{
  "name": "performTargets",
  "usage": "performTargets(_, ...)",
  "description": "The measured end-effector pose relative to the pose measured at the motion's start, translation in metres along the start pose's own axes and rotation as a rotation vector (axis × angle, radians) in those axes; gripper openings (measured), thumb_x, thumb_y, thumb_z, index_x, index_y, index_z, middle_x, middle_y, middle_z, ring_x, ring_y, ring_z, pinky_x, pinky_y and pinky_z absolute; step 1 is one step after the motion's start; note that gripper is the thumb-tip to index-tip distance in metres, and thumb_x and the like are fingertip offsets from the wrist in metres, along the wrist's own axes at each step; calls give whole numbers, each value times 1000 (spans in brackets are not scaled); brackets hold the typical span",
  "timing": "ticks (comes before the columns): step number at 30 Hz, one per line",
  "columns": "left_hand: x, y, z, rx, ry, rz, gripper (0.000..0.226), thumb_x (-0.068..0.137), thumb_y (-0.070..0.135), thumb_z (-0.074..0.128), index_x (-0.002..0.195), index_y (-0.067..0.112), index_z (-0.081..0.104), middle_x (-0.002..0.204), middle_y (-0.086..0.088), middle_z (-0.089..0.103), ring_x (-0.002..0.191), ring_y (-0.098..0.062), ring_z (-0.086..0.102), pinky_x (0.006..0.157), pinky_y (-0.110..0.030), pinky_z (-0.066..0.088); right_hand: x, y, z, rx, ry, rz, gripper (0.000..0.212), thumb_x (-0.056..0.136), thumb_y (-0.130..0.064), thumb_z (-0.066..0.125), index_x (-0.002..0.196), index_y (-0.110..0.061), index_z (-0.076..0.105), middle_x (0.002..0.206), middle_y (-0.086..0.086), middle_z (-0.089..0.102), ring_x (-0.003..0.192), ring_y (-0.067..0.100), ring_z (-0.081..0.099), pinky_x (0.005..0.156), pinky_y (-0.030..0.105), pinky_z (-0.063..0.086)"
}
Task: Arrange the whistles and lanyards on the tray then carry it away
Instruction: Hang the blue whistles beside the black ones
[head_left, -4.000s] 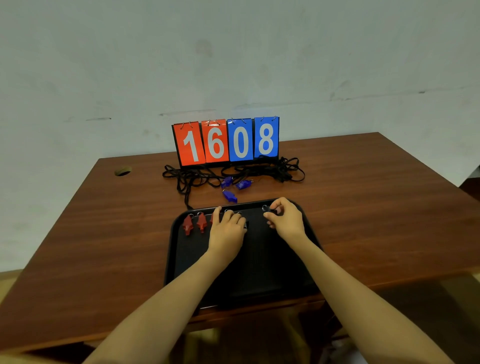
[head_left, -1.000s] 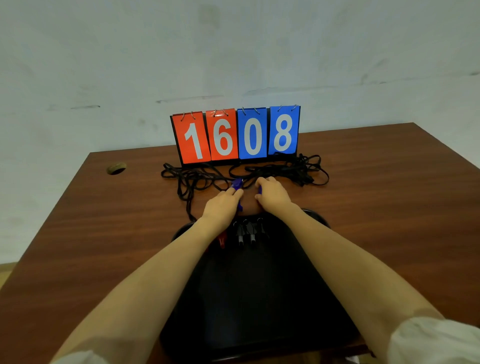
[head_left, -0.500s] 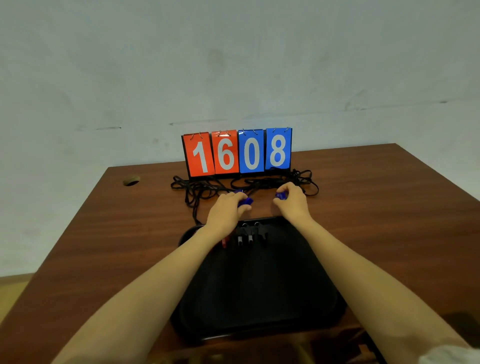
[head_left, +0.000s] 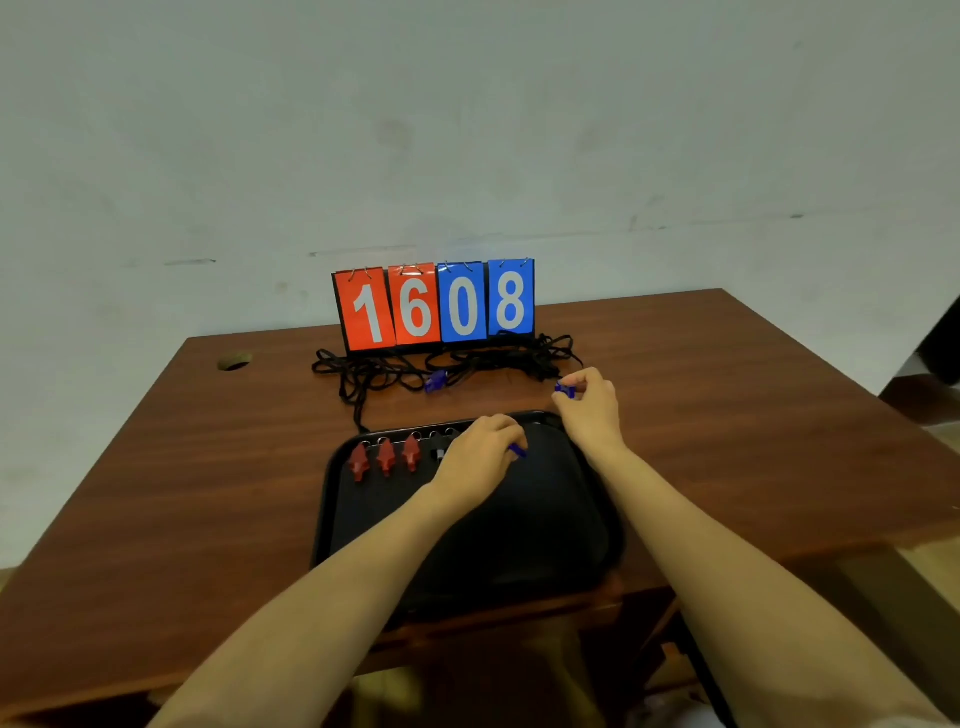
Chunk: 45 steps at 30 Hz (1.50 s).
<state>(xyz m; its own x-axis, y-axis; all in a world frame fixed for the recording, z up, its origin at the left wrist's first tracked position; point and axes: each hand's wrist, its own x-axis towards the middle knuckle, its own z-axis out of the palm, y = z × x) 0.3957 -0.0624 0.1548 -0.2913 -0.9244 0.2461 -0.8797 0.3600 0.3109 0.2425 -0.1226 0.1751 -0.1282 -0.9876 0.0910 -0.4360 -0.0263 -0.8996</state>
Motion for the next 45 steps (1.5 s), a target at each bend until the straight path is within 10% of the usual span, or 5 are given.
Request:
performTargets(17,-1,-4,34,58,-68,-70,25,95,26,50,113,7,53,132,-3,44,94,-21,59,75,-27,49,0,31,-6,-23,-38,46,17,86,-13,64,102,-15,56,114,9,55,75,6,48,67,18,41)
performTargets(30,-19,-7,41,97,74,63,46,70,6,59,116,10,61,118,-7,61,107,-26,57,89,-34,41,-3,41,12,-28,-87,79,16,86,-13,64,99,-18,55,114,10,54,73,6,48,62,17,40)
performTargets(45,-10,-6,52,168,-6,154,39,80,40,68,107,12,66,115,-4,66,108,-21,62,99,-34,43,-4,47,16,-32,-101,82,13,87,-11,63,95,-18,55,113,12,55,72,7,49,57,15,37)
